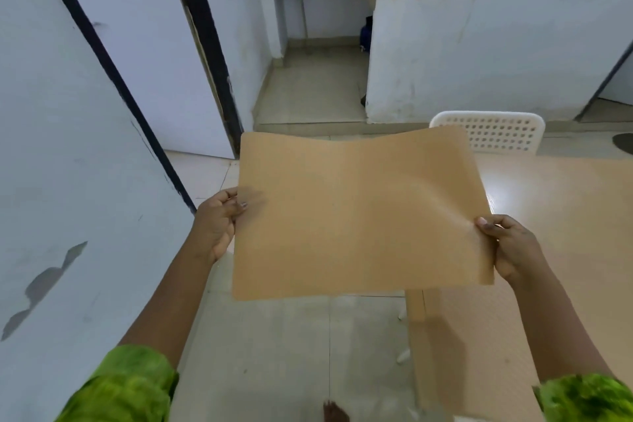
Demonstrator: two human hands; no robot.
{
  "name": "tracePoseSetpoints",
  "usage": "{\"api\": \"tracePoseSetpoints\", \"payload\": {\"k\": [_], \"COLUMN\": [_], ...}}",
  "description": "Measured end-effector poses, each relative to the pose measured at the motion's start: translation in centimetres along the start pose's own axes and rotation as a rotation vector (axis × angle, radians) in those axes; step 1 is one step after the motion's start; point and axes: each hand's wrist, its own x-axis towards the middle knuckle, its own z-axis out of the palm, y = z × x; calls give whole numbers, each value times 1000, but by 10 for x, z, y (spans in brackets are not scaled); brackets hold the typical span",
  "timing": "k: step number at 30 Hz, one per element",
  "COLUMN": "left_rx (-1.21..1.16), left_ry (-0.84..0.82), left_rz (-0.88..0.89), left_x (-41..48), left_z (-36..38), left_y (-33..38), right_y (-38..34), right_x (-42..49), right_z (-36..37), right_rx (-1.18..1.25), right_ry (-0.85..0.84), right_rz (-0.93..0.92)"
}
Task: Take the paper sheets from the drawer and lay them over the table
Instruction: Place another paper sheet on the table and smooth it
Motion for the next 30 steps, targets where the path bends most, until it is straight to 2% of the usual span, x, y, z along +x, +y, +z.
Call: {"api": "tracePoseSetpoints", "payload": {"k": [6, 18, 25, 30], "left_rx": [26, 145, 240, 275], "left_ry": [-49, -343, -649, -775], "left_rz": [-7, -90, -125, -155], "left_x": [103, 327, 418, 473], "left_z": [21, 81, 162, 245], "left_y": [16, 48, 57, 44], "right_y": [-13, -22, -26, -39], "right_x": [44, 114, 128, 169], "right_z": [37, 120, 145, 134], "right_rx": [22, 80, 150, 174], "right_ry": [95, 401, 675, 816], "right_rz": [-26, -36, -46, -61]}}
